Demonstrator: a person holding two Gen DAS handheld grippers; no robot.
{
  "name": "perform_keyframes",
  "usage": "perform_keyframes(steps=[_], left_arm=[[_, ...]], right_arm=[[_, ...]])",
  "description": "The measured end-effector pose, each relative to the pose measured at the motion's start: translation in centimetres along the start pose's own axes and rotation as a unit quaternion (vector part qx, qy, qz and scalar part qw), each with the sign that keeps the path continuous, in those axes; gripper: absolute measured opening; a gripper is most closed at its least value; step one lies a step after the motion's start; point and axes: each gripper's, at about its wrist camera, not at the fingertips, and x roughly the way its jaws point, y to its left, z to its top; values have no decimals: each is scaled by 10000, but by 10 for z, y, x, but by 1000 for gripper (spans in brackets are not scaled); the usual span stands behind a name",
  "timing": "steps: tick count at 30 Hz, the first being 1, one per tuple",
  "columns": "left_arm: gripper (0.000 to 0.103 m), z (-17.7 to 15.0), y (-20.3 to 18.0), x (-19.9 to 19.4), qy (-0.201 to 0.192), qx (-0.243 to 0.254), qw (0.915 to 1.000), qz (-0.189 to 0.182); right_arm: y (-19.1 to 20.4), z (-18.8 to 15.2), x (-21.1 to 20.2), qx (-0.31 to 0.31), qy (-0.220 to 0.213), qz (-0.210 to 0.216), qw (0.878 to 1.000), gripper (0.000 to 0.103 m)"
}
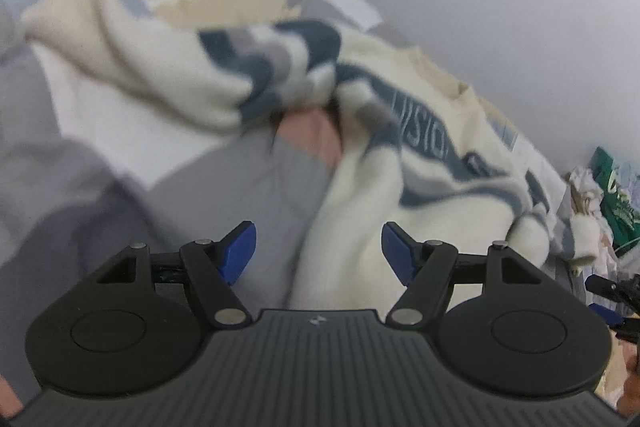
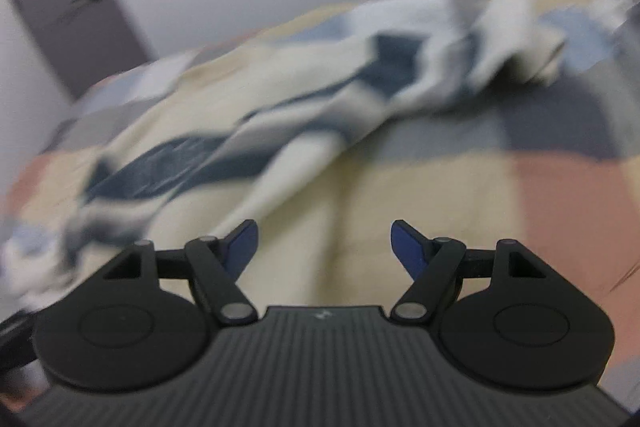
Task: Fold large clothes
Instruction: 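Grasp the sweater body with the right gripper and lift it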
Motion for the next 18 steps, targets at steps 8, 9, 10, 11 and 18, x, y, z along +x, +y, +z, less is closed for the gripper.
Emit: perform_keyframes(steps=[8, 9, 10, 11, 18], left_arm=[[74, -17, -2, 20, 387, -12, 9992, 68], [74, -18, -3, 20, 388, 21, 9992, -22], [74, -20, -4, 19, 394, 22, 9991, -168], [74, -21, -5, 19, 418, -2, 9986, -316], [54, -32, -16, 29, 507, 61, 9976, -462]], right_arm=[[53, -58, 21, -667, 273, 491, 9962, 73], [54, -62, 25, -642, 300, 549, 9960, 73], [56, -65, 29, -715, 310, 515, 9956, 71], [57, -66, 33, -798, 351, 455, 9952, 67], [41, -59, 31, -550, 535, 172, 9969, 9]])
